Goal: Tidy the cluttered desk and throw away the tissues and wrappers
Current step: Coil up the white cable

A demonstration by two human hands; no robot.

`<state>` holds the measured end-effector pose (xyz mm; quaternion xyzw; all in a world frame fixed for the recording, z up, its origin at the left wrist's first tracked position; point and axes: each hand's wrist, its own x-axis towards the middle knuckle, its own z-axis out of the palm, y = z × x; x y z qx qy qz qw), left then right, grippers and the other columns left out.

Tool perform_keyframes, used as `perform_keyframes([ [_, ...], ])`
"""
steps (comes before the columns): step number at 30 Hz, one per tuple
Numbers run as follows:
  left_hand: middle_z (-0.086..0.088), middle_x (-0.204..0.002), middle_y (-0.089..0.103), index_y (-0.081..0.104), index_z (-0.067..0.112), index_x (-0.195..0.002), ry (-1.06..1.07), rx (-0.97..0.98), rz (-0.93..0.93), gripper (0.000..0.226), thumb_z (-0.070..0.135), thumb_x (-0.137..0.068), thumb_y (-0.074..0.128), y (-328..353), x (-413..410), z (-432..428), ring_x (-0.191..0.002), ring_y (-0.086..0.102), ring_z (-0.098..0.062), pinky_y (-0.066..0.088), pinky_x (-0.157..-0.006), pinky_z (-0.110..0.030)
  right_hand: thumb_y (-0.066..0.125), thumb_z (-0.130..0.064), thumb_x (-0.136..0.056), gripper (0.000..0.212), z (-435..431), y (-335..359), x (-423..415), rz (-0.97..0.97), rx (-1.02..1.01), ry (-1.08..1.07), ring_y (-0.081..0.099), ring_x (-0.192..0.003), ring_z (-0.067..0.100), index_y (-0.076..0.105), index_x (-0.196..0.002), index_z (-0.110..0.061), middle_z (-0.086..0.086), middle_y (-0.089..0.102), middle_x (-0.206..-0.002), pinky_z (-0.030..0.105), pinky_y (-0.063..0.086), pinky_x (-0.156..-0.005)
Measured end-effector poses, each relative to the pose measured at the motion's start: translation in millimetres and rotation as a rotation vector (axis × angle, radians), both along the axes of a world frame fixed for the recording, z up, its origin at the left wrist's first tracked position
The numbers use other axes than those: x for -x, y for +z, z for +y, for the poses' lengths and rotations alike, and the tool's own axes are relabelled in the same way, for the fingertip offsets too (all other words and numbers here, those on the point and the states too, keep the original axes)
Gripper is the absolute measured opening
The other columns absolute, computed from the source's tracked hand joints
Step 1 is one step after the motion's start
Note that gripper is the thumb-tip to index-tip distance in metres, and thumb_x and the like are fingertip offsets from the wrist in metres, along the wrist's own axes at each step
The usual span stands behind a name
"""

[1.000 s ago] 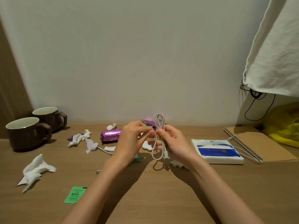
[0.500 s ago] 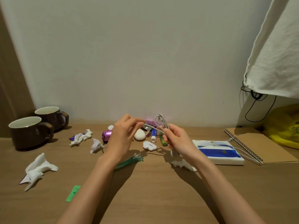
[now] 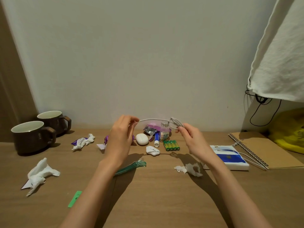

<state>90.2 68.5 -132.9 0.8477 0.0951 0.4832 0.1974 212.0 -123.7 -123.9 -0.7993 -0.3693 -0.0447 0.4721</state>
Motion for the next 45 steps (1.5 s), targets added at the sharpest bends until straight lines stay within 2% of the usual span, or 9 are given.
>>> perform_keyframes([
  [8,0.009,-0.086,0.066,0.069,0.022,-0.105,-0.172,0.338,-0.173,0.019,0.018,-0.087,0.064,8,0,-18,-0.079,0.062,-0.001,0.051,-0.067,-0.016,0.05,-0.018,-0.096,0.019,5,10,4,0.985,-0.815,0.252,0.049,-0.049,0.006,0.062,-0.101,-0.004,-0.001,0.051,-0.062,0.016,0.049,-0.05],
  [13,0.006,-0.085,0.059,0.069,0.019,-0.113,-0.311,0.052,0.041,0.032,0.001,-0.087,0.061,0,-7,-32,-0.075,0.053,-0.002,0.039,-0.063,-0.01,0.058,-0.018,-0.091,0.018,14,3,11,0.846,-0.705,0.194,0.061,-0.066,0.013,0.069,-0.1,-0.007,0.001,0.066,-0.071,0.023,0.057,-0.067],
  [16,0.006,-0.089,0.057,0.067,0.026,-0.115,-0.245,-0.116,0.146,0.039,0.0,-0.087,0.058,-4,-10,-35,-0.078,0.05,-0.008,0.045,-0.061,-0.025,0.057,-0.021,-0.092,0.018,15,2,13,0.746,-0.602,0.152,0.062,-0.064,0.012,0.069,-0.091,-0.008,0.0,0.065,-0.067,0.027,0.055,-0.067],
  [22,0.005,-0.093,0.058,0.065,0.025,-0.118,-0.169,-0.07,0.244,0.032,0.01,-0.093,0.054,-9,-10,-38,-0.079,0.05,-0.01,0.046,-0.063,-0.028,0.047,-0.027,-0.099,0.02,19,1,18,0.618,-0.417,0.193,0.05,-0.062,0.009,0.065,-0.093,-0.02,-0.003,0.05,-0.067,0.025,0.043,-0.065],
  [27,0.005,-0.093,0.059,0.064,0.027,-0.119,-0.214,-0.078,0.257,0.032,0.013,-0.092,0.056,-9,-11,-41,-0.081,0.053,-0.01,0.047,-0.065,-0.027,0.06,-0.034,-0.09,0.036,20,2,26,0.452,-0.251,0.167,0.062,-0.089,0.01,0.053,-0.122,-0.018,0.001,0.061,-0.096,0.02,0.048,-0.069],
  [35,0.002,-0.087,0.067,0.069,0.021,-0.114,-0.328,-0.152,0.257,0.025,0.022,-0.091,0.058,-11,-12,-42,-0.078,0.058,-0.012,0.05,-0.067,-0.032,0.04,-0.029,-0.1,0.026,16,0,13,0.316,-0.284,0.028,0.045,-0.056,0.007,0.061,-0.099,-0.013,-0.004,0.049,-0.066,0.014,0.039,-0.05],
  [39,0.003,-0.09,0.068,0.07,0.019,-0.11,-0.249,-0.192,0.236,0.022,0.019,-0.091,0.059,-10,-6,-23,-0.081,0.057,-0.013,0.051,-0.068,-0.033,0.035,-0.026,-0.102,0.027,2,7,1,0.404,-0.389,-0.017,0.065,-0.076,0.009,0.056,-0.089,-0.014,-0.002,0.067,-0.082,0.022,0.051,-0.073],
  [41,0.002,-0.092,0.068,0.069,0.017,-0.106,-0.23,-0.187,0.223,0.018,0.018,-0.092,0.058,-7,-4,-19,-0.085,0.06,-0.015,0.05,-0.07,-0.031,0.035,-0.027,-0.102,0.025,-2,7,-4,0.484,-0.469,0.034,0.068,-0.074,0.013,0.05,-0.088,-0.013,-0.002,0.06,-0.07,0.03,0.054,-0.079],
  [45,0.002,-0.087,0.068,0.065,0.013,-0.094,-0.301,-0.098,0.217,0.01,0.021,-0.089,0.062,-4,-4,-23,-0.081,0.062,-0.014,0.053,-0.07,-0.035,0.039,-0.027,-0.1,0.02,0,6,-2,0.47,-0.466,0.135,0.042,-0.046,0.008,0.051,-0.094,-0.011,-0.008,0.039,-0.053,0.025,0.051,-0.057],
])
